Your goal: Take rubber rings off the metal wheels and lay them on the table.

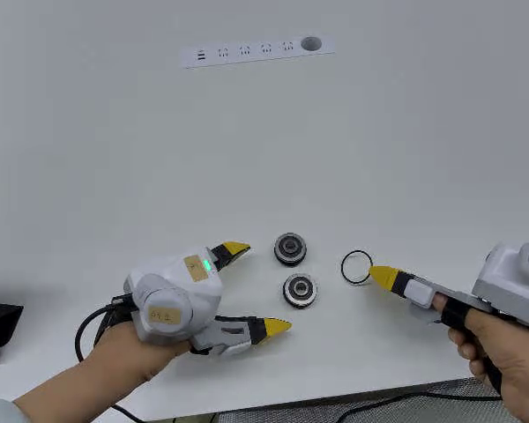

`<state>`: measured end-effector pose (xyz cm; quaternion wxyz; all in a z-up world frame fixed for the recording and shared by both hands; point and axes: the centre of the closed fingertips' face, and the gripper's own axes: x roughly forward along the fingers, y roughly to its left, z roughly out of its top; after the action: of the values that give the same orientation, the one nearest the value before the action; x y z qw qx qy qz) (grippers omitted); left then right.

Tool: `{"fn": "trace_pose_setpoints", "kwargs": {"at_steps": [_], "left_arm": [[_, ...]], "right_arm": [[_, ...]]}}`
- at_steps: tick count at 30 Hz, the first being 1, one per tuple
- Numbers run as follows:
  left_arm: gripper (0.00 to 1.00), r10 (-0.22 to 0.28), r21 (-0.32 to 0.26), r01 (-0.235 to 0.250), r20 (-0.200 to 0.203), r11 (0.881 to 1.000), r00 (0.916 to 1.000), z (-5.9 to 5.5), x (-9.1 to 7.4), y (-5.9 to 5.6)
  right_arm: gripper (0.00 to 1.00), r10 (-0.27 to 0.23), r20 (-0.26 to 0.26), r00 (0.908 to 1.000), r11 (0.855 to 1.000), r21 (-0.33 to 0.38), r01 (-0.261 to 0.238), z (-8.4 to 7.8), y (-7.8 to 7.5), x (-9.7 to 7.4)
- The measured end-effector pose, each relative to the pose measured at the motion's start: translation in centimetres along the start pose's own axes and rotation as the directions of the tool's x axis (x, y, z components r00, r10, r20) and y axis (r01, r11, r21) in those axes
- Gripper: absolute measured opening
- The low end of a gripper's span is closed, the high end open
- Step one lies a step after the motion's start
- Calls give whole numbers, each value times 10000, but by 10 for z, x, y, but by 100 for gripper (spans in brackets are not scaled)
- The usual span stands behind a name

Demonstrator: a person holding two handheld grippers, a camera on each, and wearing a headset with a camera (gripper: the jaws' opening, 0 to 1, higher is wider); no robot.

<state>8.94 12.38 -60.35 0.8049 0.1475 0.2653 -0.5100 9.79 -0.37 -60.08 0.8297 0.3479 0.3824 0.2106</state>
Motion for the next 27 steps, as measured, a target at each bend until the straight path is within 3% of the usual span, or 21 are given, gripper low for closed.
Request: {"fn": "trace_pose_setpoints", "kwargs": {"at_steps": [9, 15, 27], "left_arm": [[71, -16, -103, 16, 17, 9999, 10000, -1, -1, 0], [71, 3, -133, -4, -26, 9999, 10000, -2, -1, 1], [69, 35, -196, -36, -47, 9998, 10000, -4, -2, 2]], "right_arm": [[3, -341, -145, 9993, 9981, -523, 333, -1, -6, 2], [8, -688, -184, 9975, 9884, -1370, 657, 1, -11, 1], [13, -848, -385, 9957, 9775, -1967, 757, -3, -10, 1]]}}
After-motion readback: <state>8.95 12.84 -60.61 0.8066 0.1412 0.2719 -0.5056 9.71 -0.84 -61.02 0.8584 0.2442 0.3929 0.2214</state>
